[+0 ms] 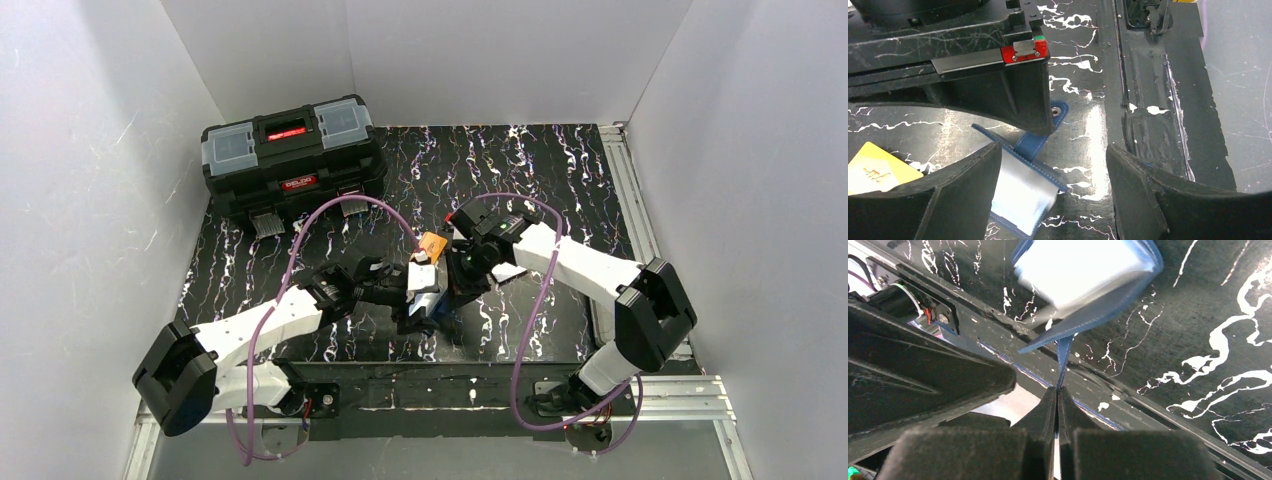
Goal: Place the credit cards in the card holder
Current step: Open the card holder at the center of the board.
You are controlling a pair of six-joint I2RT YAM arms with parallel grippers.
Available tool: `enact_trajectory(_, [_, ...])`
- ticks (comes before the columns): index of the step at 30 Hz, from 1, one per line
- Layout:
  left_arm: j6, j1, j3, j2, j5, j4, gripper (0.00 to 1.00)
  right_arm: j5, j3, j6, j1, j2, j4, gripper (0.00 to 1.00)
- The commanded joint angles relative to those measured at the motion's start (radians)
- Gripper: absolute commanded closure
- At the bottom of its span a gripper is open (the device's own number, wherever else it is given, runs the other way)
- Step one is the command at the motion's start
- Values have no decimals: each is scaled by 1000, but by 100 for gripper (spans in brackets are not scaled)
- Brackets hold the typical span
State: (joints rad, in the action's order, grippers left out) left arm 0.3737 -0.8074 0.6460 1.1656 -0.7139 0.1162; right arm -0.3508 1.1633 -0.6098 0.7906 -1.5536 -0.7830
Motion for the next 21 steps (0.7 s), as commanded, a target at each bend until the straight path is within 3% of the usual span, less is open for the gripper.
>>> enact_trajectory(1, [47, -10, -2, -4, 2, -9, 25, -18, 33, 1, 20, -14, -23, 99])
enact_trajectory(7, [127, -10, -49, -44, 46, -76, 25, 8, -63, 9, 22, -24, -2, 99])
enact_trajectory(13, [116, -3, -58, -84, 143, -147, 26, 114, -209, 60, 36, -32, 3, 99])
enact_trajectory(21, [81, 10, -64, -94, 142, -128, 26, 132, -290, 44, 56, 1, 14, 99])
